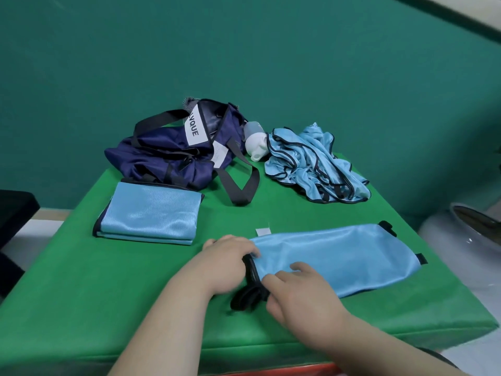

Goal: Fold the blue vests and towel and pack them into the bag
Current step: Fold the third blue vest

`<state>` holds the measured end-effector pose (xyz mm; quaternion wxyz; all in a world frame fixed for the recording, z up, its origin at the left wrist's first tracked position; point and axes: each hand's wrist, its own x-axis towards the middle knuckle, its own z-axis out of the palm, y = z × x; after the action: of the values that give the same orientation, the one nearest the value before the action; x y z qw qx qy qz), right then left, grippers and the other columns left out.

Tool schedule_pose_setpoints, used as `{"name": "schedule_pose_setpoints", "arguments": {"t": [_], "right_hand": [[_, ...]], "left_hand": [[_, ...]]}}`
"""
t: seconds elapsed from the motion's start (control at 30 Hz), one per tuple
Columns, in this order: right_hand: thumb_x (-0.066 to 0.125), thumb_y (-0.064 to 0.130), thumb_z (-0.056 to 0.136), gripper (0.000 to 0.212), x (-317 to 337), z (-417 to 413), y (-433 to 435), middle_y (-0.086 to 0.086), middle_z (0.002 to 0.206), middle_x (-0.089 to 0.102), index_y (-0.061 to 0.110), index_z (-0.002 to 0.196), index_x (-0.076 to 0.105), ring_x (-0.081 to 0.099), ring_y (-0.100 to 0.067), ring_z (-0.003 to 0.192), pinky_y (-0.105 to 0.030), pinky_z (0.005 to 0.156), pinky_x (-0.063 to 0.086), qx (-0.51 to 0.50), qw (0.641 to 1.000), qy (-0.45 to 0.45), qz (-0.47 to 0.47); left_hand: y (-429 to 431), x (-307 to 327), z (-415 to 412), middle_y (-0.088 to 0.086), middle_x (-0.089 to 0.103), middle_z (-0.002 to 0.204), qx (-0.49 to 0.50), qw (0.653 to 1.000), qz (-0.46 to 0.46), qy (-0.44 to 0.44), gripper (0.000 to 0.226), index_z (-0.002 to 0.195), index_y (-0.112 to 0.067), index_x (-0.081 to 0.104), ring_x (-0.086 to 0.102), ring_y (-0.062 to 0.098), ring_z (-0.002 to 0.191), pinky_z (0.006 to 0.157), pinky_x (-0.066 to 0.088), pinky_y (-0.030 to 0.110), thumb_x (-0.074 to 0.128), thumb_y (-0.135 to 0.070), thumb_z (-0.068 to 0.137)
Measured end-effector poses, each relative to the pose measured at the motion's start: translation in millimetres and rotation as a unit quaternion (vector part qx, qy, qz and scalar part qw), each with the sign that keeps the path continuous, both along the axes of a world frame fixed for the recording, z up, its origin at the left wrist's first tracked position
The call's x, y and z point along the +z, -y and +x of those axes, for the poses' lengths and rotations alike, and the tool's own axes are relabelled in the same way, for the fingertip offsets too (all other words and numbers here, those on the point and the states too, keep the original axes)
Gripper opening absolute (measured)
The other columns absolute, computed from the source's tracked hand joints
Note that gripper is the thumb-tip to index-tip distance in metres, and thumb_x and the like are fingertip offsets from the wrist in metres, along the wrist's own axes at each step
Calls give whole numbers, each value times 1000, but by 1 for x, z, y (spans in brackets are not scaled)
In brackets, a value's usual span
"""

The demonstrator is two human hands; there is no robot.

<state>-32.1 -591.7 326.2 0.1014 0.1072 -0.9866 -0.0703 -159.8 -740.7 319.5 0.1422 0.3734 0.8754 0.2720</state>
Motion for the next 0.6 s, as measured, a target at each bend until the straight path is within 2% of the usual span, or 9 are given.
{"name": "schedule_pose_setpoints", "arguments": {"t": [0.1, 0.17, 0.23, 0.27, 0.33, 0.4, 0.47, 0.53, 0.6], "right_hand": [[50, 30, 86, 10, 26, 1, -2, 3, 62, 55, 21, 83, 56, 49, -22, 61, -35, 54, 36, -139, 981, 7, -135], [53, 29, 90, 5, 44, 0, -8, 3, 63, 57, 26, 90, 57, 50, -16, 61, -35, 55, 37, -189, 943, 25, -273], [55, 22, 90, 9, 60, -3, -17, 2, 59, 57, 26, 82, 59, 46, -10, 53, -25, 50, 35, -196, 915, -3, -353], [55, 18, 90, 14, 67, -5, -22, 1, 60, 58, 23, 77, 60, 44, -8, 52, -23, 50, 35, -205, 898, -17, -389], [57, 12, 88, 20, 82, -8, -33, -1, 61, 57, 19, 70, 61, 46, -8, 58, -26, 59, 38, -224, 854, -29, -468], [59, 18, 82, 12, 95, -8, -44, -2, 65, 58, 15, 71, 61, 50, -13, 66, -32, 68, 39, -225, 814, -33, -534], [57, 28, 70, 22, 105, -7, -53, -8, 73, 58, 8, 78, 62, 49, -18, 73, -37, 74, 38, -219, 785, -50, -577], [55, 26, 66, 27, 114, -5, -60, -9, 76, 59, 5, 80, 63, 48, -20, 76, -38, 77, 36, -209, 758, -64, -614], [55, 22, 68, 26, 122, -2, -65, -10, 80, 63, 2, 81, 64, 50, -22, 79, -39, 80, 37, -196, 735, -59, -646]], "left_hand": [[6, 0, -4, -21, 60, 124, 26, 996, 33, 73, 58, 108, -53, 62, 48, 13, 122, 107, 36, 34, 37, -16, 71], [12, 4, -5, -28, 65, 87, 33, 986, 80, 140, 43, 92, -51, 65, 58, 2, 88, 81, 46, 27, 43, -18, 74], [15, 11, -1, -21, 58, 61, 26, 979, 114, 168, 38, 93, -50, 67, 49, 2, 57, 61, 38, 27, 47, -24, 72], [16, 14, 1, -19, 58, 61, 20, 976, 134, 169, 38, 96, -50, 67, 50, 5, 57, 61, 39, 28, 48, -30, 70], [15, 17, 5, -23, 69, 84, -6, 966, 194, 169, 34, 102, -47, 68, 63, 2, 79, 79, 48, 28, 54, -42, 71], [12, 18, 10, -14, 73, 108, -43, 941, 274, 193, 42, 110, -34, 70, 66, 7, 103, 95, 49, 28, 62, -48, 71], [6, 15, 14, -3, 73, 116, -46, 905, 351, 235, 56, 118, -19, 67, 65, 14, 111, 98, 48, 26, 70, -45, 68], [-2, 14, 20, -9, 70, 122, -43, 882, 385, 267, 66, 122, -17, 63, 62, 10, 119, 103, 44, 24, 76, -42, 63], [-12, 12, 25, -22, 64, 128, -43, 891, 373, 255, 73, 124, -26, 59, 54, 4, 128, 113, 37, 27, 83, -43, 58]]}}
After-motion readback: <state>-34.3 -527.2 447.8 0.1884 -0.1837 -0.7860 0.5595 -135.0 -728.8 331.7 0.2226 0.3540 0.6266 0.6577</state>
